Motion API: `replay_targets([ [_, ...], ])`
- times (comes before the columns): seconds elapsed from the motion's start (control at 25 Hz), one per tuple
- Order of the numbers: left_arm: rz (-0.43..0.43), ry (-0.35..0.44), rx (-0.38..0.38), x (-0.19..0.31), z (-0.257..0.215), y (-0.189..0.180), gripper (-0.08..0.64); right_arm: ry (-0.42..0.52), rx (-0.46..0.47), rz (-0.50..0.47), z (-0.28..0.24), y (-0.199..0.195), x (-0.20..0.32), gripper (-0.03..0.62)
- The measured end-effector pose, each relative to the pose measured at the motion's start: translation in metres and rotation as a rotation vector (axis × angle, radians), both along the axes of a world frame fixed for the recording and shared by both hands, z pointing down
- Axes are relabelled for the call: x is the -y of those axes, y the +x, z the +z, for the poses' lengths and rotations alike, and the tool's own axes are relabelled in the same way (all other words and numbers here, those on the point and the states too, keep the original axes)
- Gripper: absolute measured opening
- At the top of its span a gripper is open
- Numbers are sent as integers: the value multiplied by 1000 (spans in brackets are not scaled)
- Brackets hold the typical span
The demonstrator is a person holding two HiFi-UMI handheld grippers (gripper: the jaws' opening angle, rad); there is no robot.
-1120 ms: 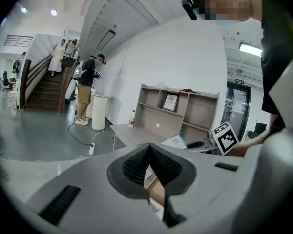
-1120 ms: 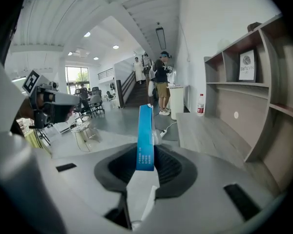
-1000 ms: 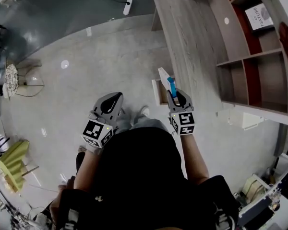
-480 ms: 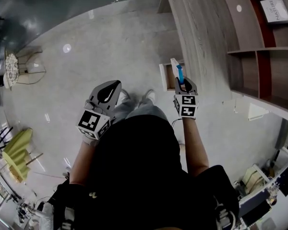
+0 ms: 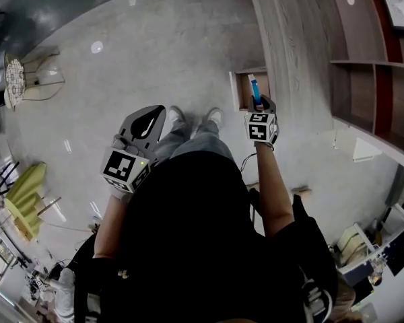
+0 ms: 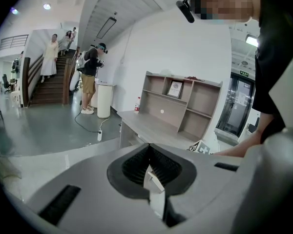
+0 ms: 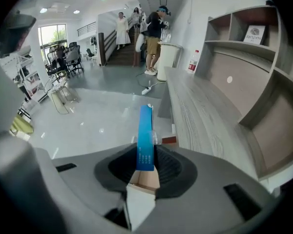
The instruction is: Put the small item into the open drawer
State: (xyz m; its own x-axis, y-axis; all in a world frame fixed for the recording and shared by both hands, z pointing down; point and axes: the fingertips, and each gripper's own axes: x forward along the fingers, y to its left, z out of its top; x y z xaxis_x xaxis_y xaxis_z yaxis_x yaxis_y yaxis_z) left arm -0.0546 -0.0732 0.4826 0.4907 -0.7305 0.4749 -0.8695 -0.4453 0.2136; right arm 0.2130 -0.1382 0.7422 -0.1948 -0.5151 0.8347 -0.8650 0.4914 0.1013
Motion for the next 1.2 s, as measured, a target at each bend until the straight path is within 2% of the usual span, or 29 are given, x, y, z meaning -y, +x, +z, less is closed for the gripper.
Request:
replay_targets([
  [0.36,-13,-35,14,-14,2,4,2,-96,-81,28,54,12,0,101],
  [0.8,-33,-63,10,-27,3,7,2,-122,-226,2,90,19,6,103],
  [1.04,-52,-76,11,-32,9,1,2,-158,-248,-3,113,12,4,103],
  [1.2,-52,-71,14,-35,12,-3,2,-179,-232,-14,120,2,0,119],
])
